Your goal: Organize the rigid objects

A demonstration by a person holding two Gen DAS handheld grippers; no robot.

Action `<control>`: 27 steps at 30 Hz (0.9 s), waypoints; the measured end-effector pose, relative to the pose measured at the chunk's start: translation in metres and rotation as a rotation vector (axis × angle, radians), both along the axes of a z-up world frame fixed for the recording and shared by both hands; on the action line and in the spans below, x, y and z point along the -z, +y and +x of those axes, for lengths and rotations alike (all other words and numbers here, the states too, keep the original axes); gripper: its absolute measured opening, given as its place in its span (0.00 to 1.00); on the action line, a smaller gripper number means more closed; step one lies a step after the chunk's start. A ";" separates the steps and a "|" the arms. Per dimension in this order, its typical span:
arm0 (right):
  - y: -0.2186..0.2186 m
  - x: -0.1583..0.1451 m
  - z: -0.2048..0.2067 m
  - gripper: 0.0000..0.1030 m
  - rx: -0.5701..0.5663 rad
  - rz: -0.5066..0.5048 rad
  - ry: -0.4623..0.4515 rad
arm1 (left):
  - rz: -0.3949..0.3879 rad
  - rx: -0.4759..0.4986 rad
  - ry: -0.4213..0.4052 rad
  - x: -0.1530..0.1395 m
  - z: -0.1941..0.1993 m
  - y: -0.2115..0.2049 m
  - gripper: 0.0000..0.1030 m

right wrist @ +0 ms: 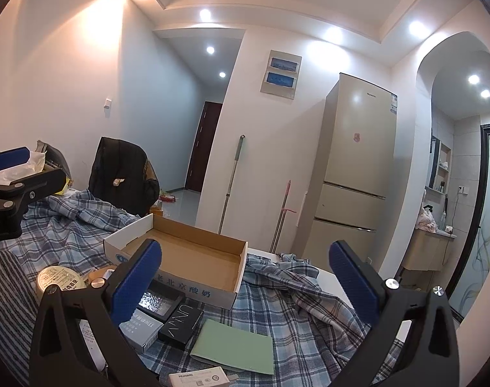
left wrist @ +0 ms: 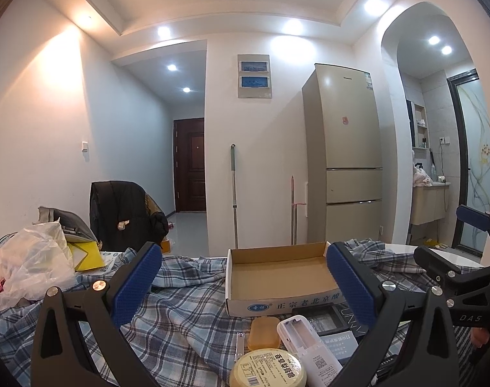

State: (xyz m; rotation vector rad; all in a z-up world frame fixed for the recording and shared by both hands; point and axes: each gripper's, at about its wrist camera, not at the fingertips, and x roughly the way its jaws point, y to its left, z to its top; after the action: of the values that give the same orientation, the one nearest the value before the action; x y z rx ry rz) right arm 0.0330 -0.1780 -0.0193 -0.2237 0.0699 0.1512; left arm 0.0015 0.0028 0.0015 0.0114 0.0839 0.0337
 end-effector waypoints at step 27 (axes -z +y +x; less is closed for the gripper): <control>-0.001 0.000 0.000 1.00 0.003 0.004 -0.004 | -0.001 -0.012 0.002 0.002 -0.002 0.001 1.00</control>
State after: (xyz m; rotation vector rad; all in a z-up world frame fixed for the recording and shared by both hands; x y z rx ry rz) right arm 0.0326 -0.1790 -0.0195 -0.2200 0.0665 0.1474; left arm -0.0008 0.0040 -0.0006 0.0103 0.0865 0.0452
